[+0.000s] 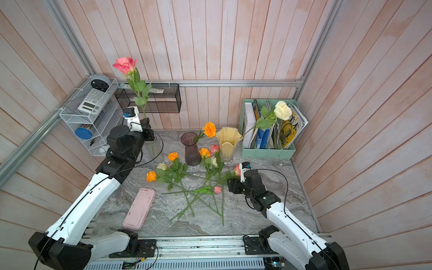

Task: Arrange the flowers in different vases according to their colors
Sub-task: Insert the flower into the vase.

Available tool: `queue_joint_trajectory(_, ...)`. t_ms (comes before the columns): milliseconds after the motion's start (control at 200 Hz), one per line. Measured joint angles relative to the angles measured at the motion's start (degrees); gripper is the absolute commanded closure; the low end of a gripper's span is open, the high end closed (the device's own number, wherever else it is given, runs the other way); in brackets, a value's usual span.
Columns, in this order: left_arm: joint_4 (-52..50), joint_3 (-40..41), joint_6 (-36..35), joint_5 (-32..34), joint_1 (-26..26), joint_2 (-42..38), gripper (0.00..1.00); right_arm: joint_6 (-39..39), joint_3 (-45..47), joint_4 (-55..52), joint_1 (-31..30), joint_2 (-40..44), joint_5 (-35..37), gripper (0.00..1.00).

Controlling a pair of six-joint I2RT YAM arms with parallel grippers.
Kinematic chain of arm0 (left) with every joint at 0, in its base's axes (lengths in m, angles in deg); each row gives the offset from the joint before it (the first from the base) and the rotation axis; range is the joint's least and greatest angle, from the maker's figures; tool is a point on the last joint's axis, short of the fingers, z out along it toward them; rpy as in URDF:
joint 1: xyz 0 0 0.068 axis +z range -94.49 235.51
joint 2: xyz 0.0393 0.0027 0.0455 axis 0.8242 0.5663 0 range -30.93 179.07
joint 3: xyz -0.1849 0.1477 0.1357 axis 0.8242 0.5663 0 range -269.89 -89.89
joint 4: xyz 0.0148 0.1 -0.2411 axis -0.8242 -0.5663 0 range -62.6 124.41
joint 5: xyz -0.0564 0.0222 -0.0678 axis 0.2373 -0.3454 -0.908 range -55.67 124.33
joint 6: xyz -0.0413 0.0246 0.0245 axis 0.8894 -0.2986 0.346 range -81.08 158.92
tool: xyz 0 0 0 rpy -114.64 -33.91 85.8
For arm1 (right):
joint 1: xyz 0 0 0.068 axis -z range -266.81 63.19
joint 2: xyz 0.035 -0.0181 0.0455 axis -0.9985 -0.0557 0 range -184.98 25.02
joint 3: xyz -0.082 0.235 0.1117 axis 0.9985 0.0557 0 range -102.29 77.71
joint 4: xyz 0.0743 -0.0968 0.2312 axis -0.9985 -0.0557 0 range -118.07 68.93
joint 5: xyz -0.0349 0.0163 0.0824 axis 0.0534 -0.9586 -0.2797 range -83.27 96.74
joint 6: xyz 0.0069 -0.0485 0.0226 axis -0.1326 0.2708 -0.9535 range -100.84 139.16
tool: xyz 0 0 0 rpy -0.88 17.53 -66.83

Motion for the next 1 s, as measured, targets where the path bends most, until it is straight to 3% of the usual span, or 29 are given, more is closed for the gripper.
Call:
queue_joint_trajectory(365, 18.78, 0.85, -8.13, 1.68, 4.83, 10.40, 1.00, 0.94, -0.20, 3.37, 0.31, -4.76, -1.27, 0.27)
queue_joint_trajectory(735, 31.39, 1.18, -9.20, -0.39, 8.33, 20.98, 1.00, 2.21, -2.56, 5.68, 0.68, -11.39, -1.97, 0.27)
queue_joint_trajectory(1000, 41.81, 11.61, -9.14, -0.33, 8.46, 22.29, 1.00, 3.10, -4.39, 6.25, 0.96, -13.46, -2.60, 0.27)
